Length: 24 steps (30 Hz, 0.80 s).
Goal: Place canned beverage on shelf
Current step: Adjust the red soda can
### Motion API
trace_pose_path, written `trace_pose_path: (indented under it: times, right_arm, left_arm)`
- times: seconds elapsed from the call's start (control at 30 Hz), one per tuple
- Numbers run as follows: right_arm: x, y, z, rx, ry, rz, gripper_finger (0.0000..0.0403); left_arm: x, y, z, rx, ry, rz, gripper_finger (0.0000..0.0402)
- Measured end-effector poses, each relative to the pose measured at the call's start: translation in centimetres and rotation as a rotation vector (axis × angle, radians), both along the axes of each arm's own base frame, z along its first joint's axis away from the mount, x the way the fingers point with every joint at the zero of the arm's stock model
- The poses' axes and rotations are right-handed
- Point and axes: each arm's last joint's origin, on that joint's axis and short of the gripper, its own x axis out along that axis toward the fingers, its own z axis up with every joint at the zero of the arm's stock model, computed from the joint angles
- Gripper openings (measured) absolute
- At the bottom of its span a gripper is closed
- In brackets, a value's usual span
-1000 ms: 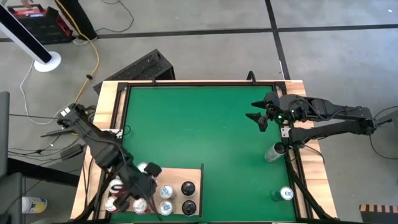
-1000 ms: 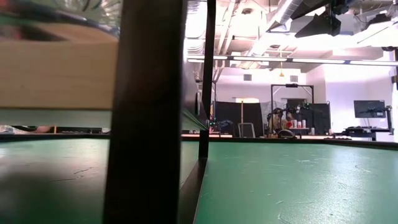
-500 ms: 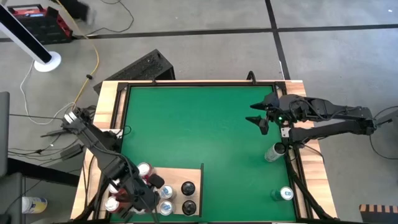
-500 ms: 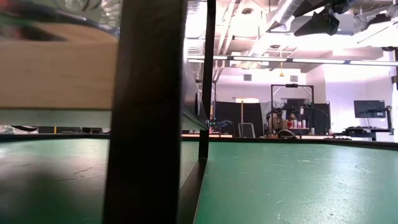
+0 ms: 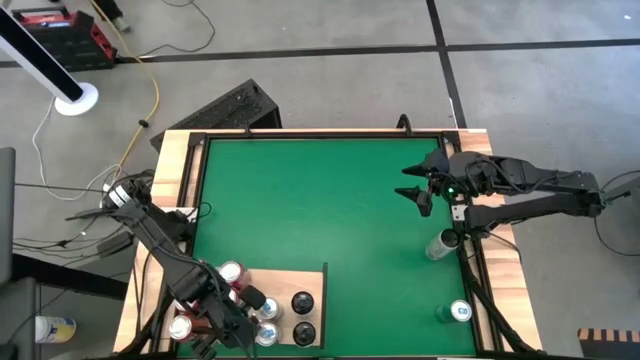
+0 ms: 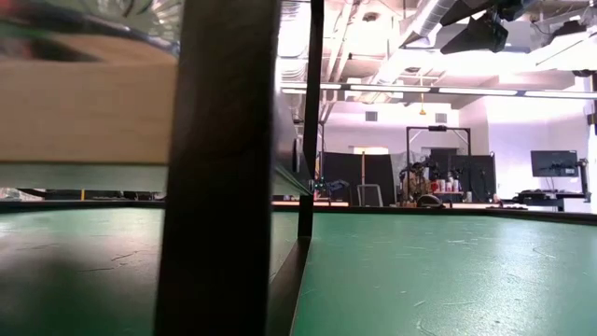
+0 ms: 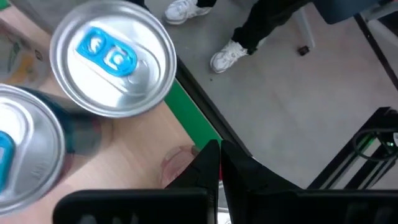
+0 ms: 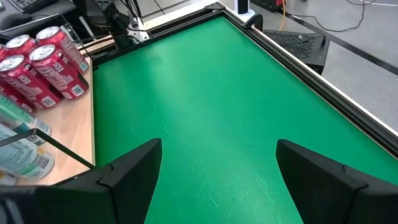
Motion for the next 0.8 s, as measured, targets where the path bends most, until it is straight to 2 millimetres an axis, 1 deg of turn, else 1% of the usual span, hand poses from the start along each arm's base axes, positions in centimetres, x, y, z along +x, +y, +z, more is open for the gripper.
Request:
trace_pose_path:
  times: [0.5, 0.8]
  right_arm:
    - [0.04, 0.0, 0.07, 0.0, -0.008, 0.0, 0.034]
    - [0.03, 0.0, 0.06, 0.0, -0.008, 0.0, 0.034]
  left_arm:
    - [-0.53, 0.35, -0.34, 0.029, 0.076, -0.013, 0.0]
    - [-0.59, 0.41, -0.38, 0.034, 0.085, -0.013, 0.0]
